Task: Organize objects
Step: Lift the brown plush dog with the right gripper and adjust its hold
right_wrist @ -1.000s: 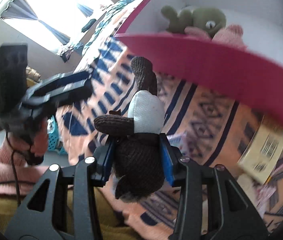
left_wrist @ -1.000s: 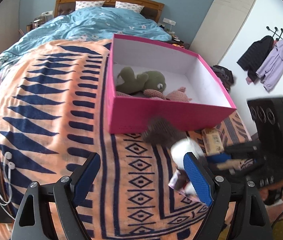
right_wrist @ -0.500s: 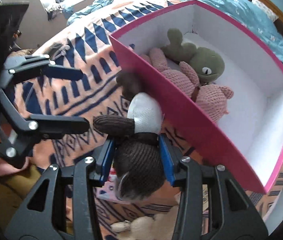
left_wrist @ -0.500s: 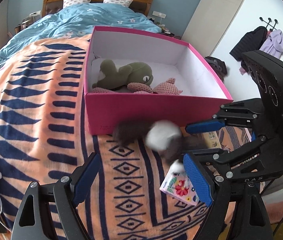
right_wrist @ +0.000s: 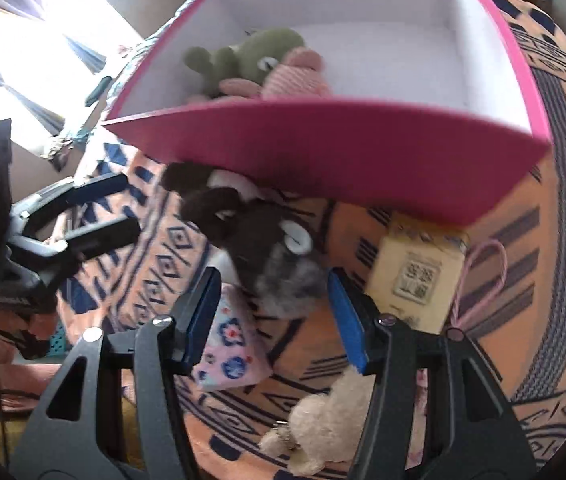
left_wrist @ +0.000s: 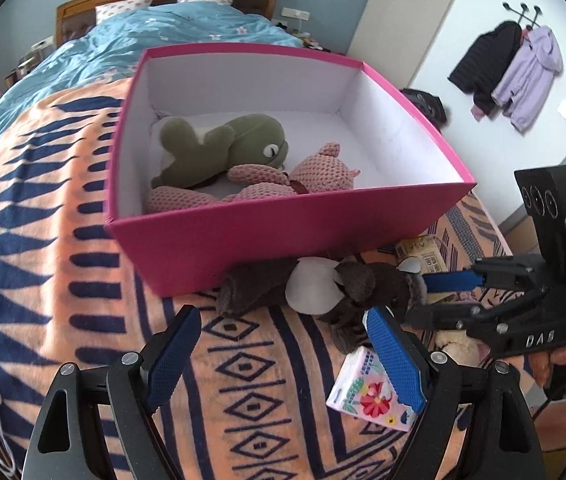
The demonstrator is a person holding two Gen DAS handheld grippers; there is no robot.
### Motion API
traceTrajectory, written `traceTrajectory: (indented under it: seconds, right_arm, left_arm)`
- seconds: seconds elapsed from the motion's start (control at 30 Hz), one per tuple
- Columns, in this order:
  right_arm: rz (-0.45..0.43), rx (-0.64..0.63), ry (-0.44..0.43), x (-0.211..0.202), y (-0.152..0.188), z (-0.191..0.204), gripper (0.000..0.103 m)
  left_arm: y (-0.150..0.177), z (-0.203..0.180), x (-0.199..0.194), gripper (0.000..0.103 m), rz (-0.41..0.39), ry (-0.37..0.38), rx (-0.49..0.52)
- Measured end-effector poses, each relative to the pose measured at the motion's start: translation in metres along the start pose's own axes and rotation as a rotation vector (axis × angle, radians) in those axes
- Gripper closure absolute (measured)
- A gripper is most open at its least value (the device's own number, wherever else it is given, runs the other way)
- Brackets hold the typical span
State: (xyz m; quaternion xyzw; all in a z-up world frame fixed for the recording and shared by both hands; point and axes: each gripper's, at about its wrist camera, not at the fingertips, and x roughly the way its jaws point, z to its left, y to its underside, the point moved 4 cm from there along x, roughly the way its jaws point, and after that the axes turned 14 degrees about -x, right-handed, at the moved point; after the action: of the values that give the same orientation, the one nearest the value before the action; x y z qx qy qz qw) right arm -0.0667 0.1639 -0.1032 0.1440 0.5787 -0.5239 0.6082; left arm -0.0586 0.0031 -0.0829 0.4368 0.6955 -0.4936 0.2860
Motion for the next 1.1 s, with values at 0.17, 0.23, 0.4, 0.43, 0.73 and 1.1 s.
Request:
traceTrajectory:
  seconds: [0.17,0.23,0.4,0.43,0.73,1.1]
  right_arm:
    - [-0.002,0.010,0.007,0.012,0.003,0.004,0.038]
    - [-0.012,-0.003,0.008,0.017,0.001,0.008,0.038]
    - [-0.046,0.001,-0.013,0.018,-0.003,0.008,0.039]
    - [-0.052,0.012,-0.037,0.017,-0.003,0.005,0.042]
    - [-0.101,0.140,-0.121,-0.001,-0.001,-0.023,0.054]
    - [-0.115,0.119,-0.035,-0.011,0.007,-0.023,0.045]
  left_arm:
    - [-0.004,-0.004,0.015,0.016,0.026,-0.007,0.019]
    - [-0.005,-0.004,0.019,0.016,0.035,-0.003,0.019]
    - [-0.005,-0.004,0.022,0.016,0.047,0.009,0.022]
    - [-0.005,-0.004,0.022,0.016,0.049,0.011,0.021]
    - [-0.004,-0.004,0.018,0.016,0.061,0.032,0.026]
    - [0.000,-0.015,0.036,0.016,0.091,0.029,0.049]
